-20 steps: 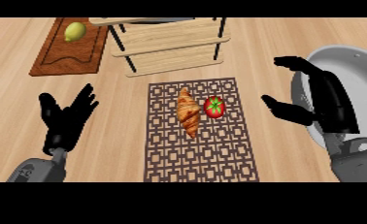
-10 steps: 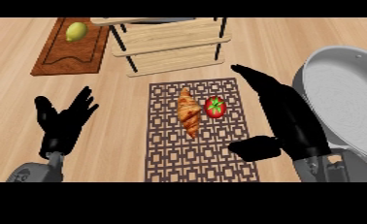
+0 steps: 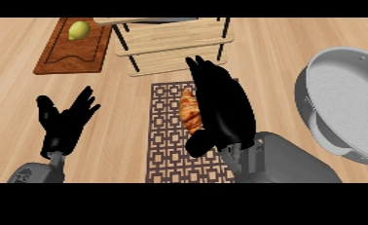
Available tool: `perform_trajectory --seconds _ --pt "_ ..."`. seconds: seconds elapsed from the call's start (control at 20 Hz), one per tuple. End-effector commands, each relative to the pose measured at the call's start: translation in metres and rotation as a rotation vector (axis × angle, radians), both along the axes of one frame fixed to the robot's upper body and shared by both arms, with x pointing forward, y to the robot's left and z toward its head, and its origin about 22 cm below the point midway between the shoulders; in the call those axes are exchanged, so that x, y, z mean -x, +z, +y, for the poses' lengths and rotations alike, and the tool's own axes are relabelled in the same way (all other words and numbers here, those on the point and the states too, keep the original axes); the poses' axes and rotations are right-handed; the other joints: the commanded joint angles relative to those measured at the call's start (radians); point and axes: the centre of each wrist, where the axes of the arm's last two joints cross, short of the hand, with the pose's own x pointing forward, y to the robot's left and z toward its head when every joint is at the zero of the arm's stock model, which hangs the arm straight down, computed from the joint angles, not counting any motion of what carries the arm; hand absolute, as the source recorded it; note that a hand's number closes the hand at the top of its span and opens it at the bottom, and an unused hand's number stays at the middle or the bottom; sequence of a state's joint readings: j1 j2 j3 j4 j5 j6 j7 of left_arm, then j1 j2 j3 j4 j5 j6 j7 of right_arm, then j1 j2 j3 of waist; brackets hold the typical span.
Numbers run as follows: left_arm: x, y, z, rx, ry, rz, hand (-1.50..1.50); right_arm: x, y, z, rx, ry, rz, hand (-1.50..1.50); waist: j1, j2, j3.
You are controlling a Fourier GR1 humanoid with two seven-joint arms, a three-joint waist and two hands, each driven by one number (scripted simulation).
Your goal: Pick the croissant from the placemat and place it in the tiered shelf
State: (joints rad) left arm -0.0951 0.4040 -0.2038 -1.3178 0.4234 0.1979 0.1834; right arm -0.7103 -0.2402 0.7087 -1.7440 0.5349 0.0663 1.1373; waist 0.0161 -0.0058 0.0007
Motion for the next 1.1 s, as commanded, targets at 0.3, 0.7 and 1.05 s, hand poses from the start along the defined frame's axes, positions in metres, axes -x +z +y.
perform_trajectory --seconds 0.3,0.7,1.05 --pt "-0.003 -0.004 -0.010 -0.003 -0.010 0.036 0.00 -0.035 -0.037 0.068 0.202 -0.248 0.106 -1.50 0.002 0.010 -0.002" --pt "0.004 -0.009 -0.016 0.001 -0.010 0.046 0.00 -0.036 -0.053 0.081 0.320 -0.283 0.175 -1.50 0.012 0.006 -0.002" --pt "0.008 -0.011 -0.007 0.000 0.012 0.051 0.00 -0.033 -0.076 0.077 0.379 -0.343 0.168 -1.50 -0.010 0.001 -0.001"
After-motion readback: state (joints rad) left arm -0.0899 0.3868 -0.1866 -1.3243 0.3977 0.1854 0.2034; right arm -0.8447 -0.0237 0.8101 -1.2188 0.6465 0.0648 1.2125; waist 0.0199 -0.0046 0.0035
